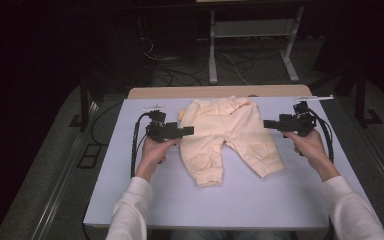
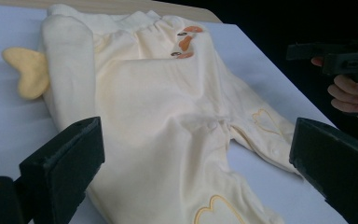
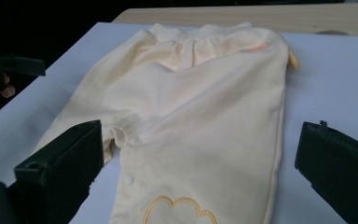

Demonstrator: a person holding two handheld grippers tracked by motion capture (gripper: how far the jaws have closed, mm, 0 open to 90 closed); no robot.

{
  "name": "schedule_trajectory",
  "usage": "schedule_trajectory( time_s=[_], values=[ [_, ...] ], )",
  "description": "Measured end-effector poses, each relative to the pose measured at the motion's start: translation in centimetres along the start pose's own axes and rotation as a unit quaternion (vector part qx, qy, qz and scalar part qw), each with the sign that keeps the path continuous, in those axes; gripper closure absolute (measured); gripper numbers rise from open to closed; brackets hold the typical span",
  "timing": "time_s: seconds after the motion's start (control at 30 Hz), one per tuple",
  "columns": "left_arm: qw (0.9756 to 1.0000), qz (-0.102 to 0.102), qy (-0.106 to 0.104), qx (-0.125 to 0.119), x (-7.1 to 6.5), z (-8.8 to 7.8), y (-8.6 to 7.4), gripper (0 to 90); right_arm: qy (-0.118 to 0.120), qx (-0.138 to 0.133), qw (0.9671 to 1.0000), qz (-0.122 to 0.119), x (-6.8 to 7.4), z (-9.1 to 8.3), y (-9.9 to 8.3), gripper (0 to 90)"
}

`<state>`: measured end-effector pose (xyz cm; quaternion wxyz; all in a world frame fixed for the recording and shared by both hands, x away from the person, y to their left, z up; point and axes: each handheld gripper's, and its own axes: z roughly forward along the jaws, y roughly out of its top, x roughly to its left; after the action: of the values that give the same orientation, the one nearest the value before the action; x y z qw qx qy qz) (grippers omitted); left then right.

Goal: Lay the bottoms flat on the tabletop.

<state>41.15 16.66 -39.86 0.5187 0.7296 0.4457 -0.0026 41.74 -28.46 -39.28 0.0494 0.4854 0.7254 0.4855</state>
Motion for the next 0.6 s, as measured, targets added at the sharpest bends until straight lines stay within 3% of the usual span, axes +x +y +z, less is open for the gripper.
schedule_trajectory(
  time_s=[0.33,0.6],
  values=[
    [0.9998,-0.005,0.011,0.015,-0.6,-0.5,-2.4,5.2,-0.001,0.026,0.9995,0.020,-0.8,-0.6,-2.2,4.6],
    [0.9992,-0.028,0.009,0.026,-0.3,-0.8,-4.3,11.3,0.001,0.047,0.9986,0.025,-0.8,-1.1,-3.7,10.4]
  ],
)
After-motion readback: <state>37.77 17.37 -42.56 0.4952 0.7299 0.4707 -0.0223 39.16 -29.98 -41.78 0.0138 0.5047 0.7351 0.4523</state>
